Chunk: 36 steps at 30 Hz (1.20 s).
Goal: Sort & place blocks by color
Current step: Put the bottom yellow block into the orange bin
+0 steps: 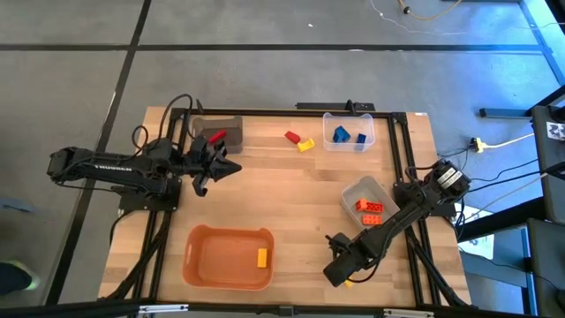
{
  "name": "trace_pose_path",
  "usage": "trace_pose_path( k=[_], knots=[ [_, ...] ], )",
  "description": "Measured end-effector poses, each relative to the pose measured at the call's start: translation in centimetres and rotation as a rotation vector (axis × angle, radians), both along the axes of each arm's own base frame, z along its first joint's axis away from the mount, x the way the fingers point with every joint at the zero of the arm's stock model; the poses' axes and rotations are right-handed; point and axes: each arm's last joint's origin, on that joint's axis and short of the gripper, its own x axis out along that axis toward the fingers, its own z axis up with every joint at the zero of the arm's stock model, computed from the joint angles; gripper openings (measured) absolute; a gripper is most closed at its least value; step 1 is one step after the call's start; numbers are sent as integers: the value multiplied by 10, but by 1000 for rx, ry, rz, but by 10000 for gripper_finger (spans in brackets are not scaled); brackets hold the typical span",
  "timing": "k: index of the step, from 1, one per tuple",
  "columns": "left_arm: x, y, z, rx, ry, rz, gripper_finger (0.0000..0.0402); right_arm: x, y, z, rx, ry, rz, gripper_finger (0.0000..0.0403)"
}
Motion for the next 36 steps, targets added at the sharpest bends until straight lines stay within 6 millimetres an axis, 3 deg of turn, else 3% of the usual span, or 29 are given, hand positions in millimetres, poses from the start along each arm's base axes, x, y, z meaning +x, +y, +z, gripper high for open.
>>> trace_pose_path(
  k=[7,14,17,21,25,31,36],
  knots=[
    [0,5,0,-3,1,25,0,4,4,-17,-1,24,-1,264],
    [-1,11,0,-2,1,53,0,5,4,-21,-19,47,-45,255],
    [-1,14,0,-2,2,66,0,3,3,-22,-32,64,-34,220],
    [-1,15,0,-2,1,75,0,2,3,-22,-31,67,2,120],
    [-1,16,0,-8,2,75,0,3,3,-22,-24,55,49,120],
    [-1,16,0,-8,2,75,0,2,2,-15,-13,-4,157,120],
    [-1,16,0,-2,2,81,0,1,1,12,16,-139,301,120]
  ],
)
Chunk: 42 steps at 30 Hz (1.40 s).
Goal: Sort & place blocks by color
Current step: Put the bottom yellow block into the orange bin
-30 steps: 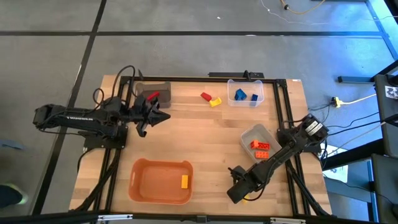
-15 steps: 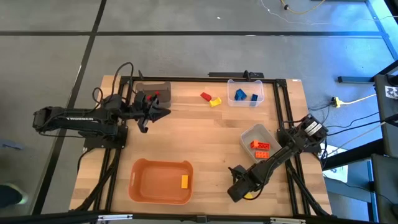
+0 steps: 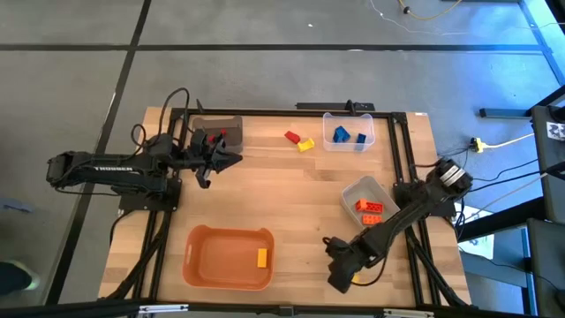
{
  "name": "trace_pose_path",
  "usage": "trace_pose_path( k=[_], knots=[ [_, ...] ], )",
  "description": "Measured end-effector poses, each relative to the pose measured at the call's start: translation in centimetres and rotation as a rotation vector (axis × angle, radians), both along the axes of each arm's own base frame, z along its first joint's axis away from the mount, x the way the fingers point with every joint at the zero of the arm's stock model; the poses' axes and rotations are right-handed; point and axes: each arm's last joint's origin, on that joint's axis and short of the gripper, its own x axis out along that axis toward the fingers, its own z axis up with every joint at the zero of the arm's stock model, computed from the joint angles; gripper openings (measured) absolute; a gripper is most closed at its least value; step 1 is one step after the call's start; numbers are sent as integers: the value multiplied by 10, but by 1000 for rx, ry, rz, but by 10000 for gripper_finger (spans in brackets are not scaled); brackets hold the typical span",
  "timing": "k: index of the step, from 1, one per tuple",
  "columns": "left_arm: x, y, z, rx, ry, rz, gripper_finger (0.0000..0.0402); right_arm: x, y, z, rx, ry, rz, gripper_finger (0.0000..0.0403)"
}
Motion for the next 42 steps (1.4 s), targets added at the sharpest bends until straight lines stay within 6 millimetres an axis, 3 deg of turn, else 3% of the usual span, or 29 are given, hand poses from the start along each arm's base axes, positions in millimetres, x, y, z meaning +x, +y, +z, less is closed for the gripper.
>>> trace_pose_path(
  k=[5,10,18,24,34,42],
  knots=[
    [0,2,-2,-2,17,83,5,-7,-8,41,18,-189,133,120],
    [2,4,-7,-20,70,137,52,-6,-42,65,-59,-375,53,120],
    [2,4,-10,-74,96,124,155,34,-92,83,-224,-665,49,120],
    [3,2,-10,-149,94,70,201,61,-135,94,-330,-838,67,120],
    [18,-10,-22,-225,175,12,217,84,-193,119,-440,-1122,51,120],
    [47,-18,-37,-238,165,-33,217,87,-204,129,-463,-1231,36,120]
  ],
)
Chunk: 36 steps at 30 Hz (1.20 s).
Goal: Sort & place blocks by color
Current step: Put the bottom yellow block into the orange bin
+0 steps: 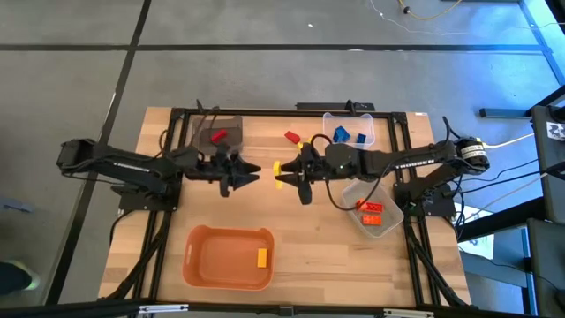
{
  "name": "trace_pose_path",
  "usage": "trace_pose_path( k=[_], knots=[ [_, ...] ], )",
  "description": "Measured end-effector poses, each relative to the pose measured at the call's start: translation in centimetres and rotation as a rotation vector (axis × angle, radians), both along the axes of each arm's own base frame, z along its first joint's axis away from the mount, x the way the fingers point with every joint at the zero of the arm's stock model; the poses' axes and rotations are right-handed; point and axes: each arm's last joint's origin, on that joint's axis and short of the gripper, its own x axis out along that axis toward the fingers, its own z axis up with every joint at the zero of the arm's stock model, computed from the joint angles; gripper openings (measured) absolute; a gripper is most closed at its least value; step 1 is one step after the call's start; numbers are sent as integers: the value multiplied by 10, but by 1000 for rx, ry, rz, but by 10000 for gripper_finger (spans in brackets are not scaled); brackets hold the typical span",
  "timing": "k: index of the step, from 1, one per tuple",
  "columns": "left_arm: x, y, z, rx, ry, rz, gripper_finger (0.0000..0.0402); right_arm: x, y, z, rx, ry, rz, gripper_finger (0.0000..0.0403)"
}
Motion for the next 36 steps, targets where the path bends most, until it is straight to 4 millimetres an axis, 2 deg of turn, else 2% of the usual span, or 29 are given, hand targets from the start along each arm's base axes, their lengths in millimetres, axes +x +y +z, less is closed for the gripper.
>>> trace_pose_path(
  k=[7,14,19,22,26,30,36],
  knots=[
    [18,1,-11,24,-14,5,217,1,0,7,35,-74,-6,120],
    [45,-1,5,197,-28,-36,215,7,0,1,63,-79,-12,120],
    [57,-2,10,210,-16,-99,213,10,1,1,65,-112,-7,120],
    [57,-2,8,198,13,-114,211,10,1,1,63,-108,-6,120],
    [57,-2,8,185,15,-118,184,9,1,3,62,-117,-4,120],
    [57,1,8,198,16,-131,118,9,1,3,81,-116,19,120],
    [57,5,7,202,25,-145,116,9,1,3,96,-112,15,120]
  ],
)
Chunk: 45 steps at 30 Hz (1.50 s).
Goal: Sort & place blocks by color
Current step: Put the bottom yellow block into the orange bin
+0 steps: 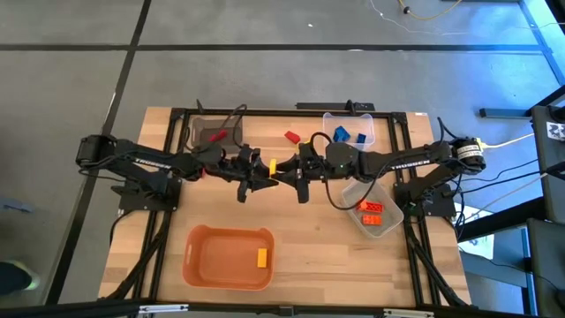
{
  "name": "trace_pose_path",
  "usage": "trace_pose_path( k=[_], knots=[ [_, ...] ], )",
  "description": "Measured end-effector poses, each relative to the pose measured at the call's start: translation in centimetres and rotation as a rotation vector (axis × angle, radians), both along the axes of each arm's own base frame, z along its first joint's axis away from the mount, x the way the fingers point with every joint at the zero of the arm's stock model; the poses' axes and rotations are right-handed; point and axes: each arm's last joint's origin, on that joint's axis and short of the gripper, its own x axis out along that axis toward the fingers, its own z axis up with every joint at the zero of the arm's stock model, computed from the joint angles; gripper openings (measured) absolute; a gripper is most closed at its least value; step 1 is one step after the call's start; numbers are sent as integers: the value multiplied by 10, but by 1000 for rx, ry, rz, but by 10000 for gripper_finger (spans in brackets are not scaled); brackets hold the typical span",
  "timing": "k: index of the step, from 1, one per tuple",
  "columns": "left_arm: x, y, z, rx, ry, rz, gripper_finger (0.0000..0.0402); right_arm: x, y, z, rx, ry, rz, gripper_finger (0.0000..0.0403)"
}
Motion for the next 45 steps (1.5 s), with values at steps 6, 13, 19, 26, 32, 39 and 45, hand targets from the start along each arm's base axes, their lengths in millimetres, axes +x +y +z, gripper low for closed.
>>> trace_pose_path(
  k=[6,13,19,26,32,39,45],
  knots=[
    [-12,8,1,27,94,18,116,-8,-2,0,34,101,-31,203],
    [-65,22,21,119,225,157,116,-41,-7,6,32,370,-78,385],
    [-112,19,40,145,130,285,116,-65,-1,6,17,523,-86,381],
    [-138,10,29,84,62,353,116,-78,-2,-14,74,375,-114,380],
    [-137,6,25,65,69,360,116,-94,-3,-39,229,-48,-133,380],
    [-137,6,26,64,56,355,116,-97,-3,-31,184,-185,-109,353],
    [-137,6,26,65,56,356,116,-97,-3,-34,152,-114,-89,116]
  ],
)
